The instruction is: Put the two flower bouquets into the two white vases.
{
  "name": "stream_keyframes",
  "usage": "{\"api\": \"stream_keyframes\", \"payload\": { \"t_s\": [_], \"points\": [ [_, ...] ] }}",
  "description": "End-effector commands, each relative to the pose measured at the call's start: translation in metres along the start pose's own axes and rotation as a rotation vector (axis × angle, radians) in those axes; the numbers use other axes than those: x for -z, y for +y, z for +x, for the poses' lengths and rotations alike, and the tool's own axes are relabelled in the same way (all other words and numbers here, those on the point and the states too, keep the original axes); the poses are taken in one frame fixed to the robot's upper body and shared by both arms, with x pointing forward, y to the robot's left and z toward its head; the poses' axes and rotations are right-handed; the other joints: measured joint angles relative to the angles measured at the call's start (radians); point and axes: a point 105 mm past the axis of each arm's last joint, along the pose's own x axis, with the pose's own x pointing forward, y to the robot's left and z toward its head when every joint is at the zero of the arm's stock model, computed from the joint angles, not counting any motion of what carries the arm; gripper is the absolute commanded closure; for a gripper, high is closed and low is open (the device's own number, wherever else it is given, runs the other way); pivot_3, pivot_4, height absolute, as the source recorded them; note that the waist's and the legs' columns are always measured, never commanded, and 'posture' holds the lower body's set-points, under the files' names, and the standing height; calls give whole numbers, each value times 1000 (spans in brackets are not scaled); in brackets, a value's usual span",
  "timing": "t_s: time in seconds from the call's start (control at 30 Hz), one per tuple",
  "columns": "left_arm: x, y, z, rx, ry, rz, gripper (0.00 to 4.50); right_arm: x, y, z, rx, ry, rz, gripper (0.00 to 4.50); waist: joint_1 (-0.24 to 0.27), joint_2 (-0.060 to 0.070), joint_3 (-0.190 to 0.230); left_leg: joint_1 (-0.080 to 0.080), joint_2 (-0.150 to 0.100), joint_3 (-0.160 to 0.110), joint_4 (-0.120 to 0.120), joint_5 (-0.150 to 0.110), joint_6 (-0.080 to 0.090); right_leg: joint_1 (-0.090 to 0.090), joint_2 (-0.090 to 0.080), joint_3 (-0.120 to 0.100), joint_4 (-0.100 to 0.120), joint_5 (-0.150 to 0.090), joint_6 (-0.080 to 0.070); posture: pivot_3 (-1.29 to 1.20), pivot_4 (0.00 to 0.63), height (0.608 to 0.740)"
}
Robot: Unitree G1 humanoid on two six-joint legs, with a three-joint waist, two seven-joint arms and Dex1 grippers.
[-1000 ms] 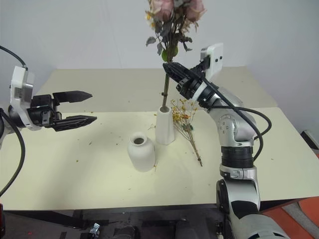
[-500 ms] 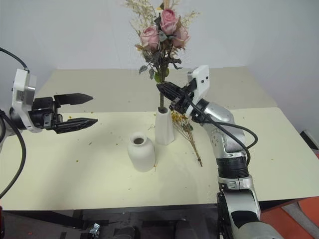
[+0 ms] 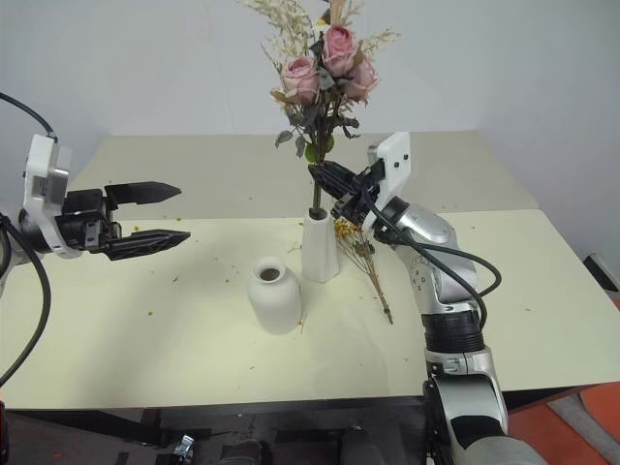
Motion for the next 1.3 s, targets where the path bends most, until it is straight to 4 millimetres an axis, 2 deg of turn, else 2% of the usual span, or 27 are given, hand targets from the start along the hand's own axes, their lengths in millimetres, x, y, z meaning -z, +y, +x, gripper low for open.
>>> {"api": "stream_keyframes", "payload": {
  "t_s": [0.03,0.23,0.47,0.97,1.13,1.3],
  "points": [
    [-13,-1,-5,-7,-11,52,0,-2,-9,-4,39,2,-6,4283,0,0,0,0,0,0,0,0,0,0,0,0,0,0,0,0,150,740],
    [-11,-1,-6,-7,-7,53,0,-11,-11,-8,42,-15,-16,4283,0,0,0,0,0,0,0,0,0,0,0,0,0,0,0,0,150,740],
    [-11,-1,-6,-4,-6,58,0,-11,-11,-8,43,-13,-23,4283,0,0,0,-1,0,0,0,0,0,0,0,0,-1,0,0,0,150,740],
    [-13,-2,-8,-11,-1,66,0,25,4,1,17,52,-3,4283,0,0,0,-1,0,0,0,0,0,-1,0,0,-1,0,0,0,150,740],
    [-13,-3,-8,-10,2,66,0,26,7,-4,15,58,1,2570,2,0,0,-2,0,0,0,0,0,-1,0,0,-1,0,0,0,150,740],
    [-13,-3,-8,-8,3,66,0,19,-1,-21,37,68,-29,770,2,0,0,-2,0,0,0,0,0,-1,0,0,-2,0,0,0,150,740]
  ]
}}
